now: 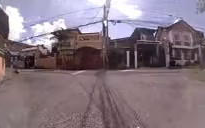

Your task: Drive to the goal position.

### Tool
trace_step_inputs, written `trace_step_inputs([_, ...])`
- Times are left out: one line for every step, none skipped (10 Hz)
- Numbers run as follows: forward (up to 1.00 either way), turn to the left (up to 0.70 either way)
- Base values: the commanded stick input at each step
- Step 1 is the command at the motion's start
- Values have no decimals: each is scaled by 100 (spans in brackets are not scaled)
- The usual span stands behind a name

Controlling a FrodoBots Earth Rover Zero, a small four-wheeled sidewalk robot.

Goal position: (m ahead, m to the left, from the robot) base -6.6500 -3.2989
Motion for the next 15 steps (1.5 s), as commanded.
trace_step_inputs([70,0])
trace_step_inputs([70,0])
trace_step_inputs([70,0])
trace_step_inputs([70,0])
trace_step_inputs([70,0])
trace_step_inputs([70,0])
trace_step_inputs([70,0])
trace_step_inputs([70,0])
trace_step_inputs([70,0])
trace_step_inputs([70,0])
trace_step_inputs([70,0])
trace_step_inputs([70,0])
trace_step_inputs([70,0])
trace_step_inputs([70,0])
trace_step_inputs([70,0])
